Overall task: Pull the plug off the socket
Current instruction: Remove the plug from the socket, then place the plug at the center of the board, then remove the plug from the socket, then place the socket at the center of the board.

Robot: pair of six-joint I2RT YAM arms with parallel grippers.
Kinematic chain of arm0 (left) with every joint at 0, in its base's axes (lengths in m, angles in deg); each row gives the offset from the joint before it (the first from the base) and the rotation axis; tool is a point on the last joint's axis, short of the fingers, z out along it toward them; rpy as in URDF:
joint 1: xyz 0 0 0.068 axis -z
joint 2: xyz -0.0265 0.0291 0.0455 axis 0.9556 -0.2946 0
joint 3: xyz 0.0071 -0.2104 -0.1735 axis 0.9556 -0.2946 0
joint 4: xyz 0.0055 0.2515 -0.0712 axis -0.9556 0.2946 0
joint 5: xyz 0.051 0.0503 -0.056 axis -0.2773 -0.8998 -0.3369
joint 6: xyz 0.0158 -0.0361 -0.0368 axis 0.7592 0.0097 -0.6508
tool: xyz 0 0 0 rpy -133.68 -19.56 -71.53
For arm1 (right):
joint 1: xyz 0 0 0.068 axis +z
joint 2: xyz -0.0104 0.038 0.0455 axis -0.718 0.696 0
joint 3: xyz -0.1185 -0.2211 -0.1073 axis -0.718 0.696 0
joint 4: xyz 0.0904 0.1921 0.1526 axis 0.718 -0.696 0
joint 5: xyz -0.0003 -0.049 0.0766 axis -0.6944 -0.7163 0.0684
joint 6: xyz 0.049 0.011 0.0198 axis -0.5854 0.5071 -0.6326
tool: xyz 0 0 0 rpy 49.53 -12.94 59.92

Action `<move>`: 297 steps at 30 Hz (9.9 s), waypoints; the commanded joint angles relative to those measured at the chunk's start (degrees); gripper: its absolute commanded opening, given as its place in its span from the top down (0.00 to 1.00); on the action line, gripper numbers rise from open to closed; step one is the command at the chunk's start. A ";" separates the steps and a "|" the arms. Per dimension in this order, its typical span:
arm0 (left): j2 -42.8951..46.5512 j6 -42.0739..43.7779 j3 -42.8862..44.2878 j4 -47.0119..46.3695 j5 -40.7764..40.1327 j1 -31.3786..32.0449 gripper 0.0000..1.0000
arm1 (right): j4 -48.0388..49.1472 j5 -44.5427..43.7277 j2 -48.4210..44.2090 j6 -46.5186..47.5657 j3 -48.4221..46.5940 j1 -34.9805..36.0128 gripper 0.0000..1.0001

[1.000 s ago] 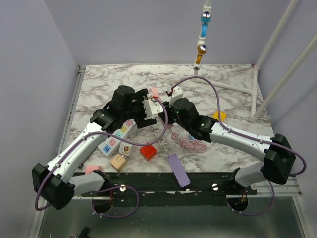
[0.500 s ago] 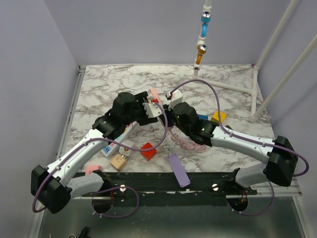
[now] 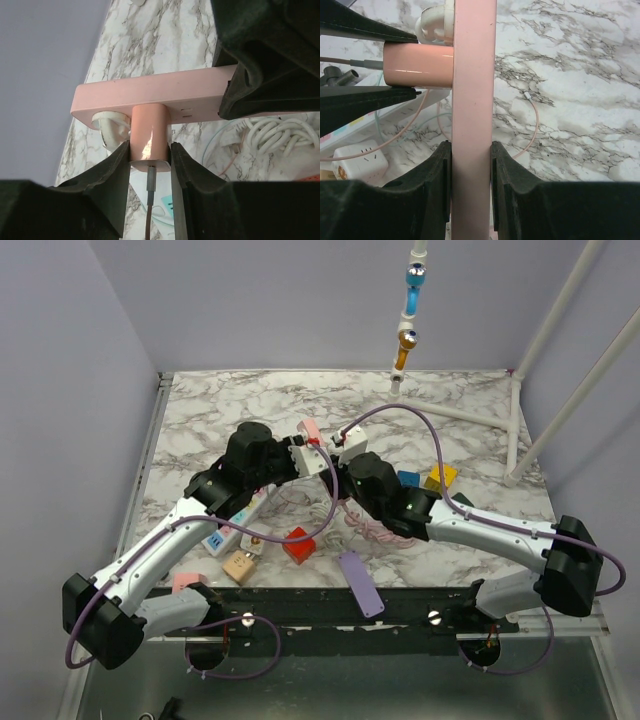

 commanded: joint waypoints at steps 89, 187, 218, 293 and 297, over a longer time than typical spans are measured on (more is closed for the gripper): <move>-0.74 2.54 9.32 26.07 10.93 -1.60 1.00 | 8.46 2.11 4.64 -8.79 5.41 -11.76 0.99; -24.85 -6.06 17.65 3.22 20.27 -15.34 0.02 | -0.40 24.10 2.25 -5.90 -7.90 -13.46 0.99; -23.77 -10.04 20.87 3.54 23.40 -14.92 1.00 | 2.15 26.27 7.08 -9.30 -6.89 -13.57 0.37; -16.44 -2.28 19.36 9.97 25.23 -11.21 1.00 | -4.56 30.13 27.96 -13.28 -16.19 -29.37 0.99; -17.22 -3.89 20.13 8.61 23.53 -11.36 1.00 | -4.06 31.48 27.45 -12.67 -16.73 -29.40 0.99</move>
